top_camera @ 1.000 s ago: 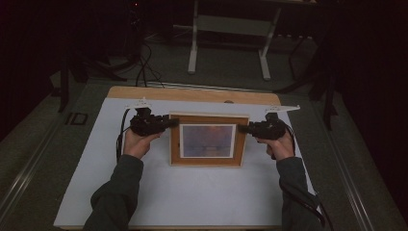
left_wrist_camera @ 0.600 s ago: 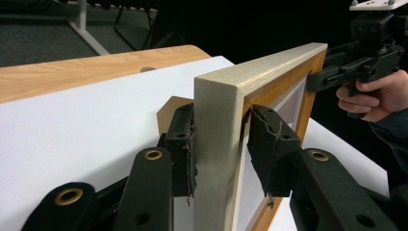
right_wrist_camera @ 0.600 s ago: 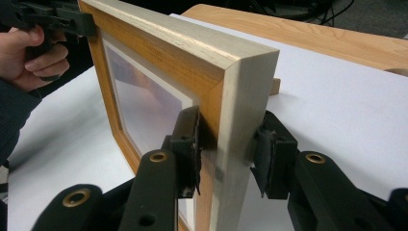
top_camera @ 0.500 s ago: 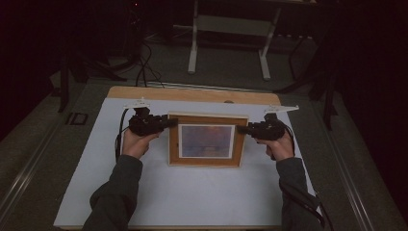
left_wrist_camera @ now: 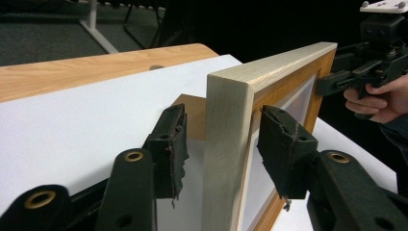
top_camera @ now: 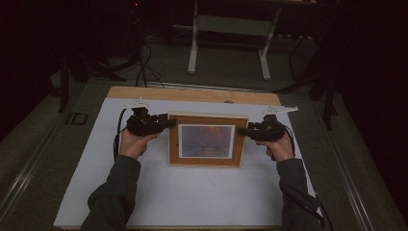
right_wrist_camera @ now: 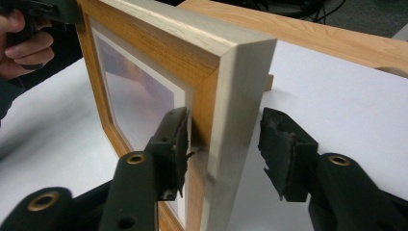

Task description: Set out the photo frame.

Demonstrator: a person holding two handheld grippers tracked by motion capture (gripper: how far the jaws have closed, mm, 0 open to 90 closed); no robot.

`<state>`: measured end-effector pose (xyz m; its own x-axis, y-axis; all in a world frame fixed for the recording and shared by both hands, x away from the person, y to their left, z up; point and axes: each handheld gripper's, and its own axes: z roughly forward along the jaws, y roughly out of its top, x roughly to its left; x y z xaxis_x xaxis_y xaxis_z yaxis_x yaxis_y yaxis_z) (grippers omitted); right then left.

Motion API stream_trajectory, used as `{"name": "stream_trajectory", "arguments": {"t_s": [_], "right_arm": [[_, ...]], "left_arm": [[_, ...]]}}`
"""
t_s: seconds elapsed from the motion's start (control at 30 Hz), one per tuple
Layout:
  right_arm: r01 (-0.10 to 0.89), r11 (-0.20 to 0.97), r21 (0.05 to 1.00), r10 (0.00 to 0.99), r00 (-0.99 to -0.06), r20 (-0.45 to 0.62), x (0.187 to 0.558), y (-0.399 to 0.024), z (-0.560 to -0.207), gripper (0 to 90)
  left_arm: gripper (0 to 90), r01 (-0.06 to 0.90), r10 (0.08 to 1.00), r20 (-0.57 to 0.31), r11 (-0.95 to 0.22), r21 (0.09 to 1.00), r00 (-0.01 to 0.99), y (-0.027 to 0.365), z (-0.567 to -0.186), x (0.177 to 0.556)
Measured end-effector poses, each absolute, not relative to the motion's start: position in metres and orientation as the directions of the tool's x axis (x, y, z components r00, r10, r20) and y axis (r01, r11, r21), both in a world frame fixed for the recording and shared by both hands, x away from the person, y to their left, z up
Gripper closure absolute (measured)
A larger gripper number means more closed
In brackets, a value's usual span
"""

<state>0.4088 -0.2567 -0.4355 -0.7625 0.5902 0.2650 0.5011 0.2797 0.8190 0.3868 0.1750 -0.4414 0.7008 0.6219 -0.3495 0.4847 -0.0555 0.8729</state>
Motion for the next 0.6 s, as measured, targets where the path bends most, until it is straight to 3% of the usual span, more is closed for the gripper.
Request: {"name": "stream_trajectory", "arguments": {"t_s": [0.6], "right_arm": [[0.479,0.309,0.821,0.611,-0.762,0.215,0.398,-0.264,-0.429,46.6]], "left_arm": [[49.3,0.464,0.706,-0.250,-0.125,0.877,0.662,0.184,-0.434,0.370]]}}
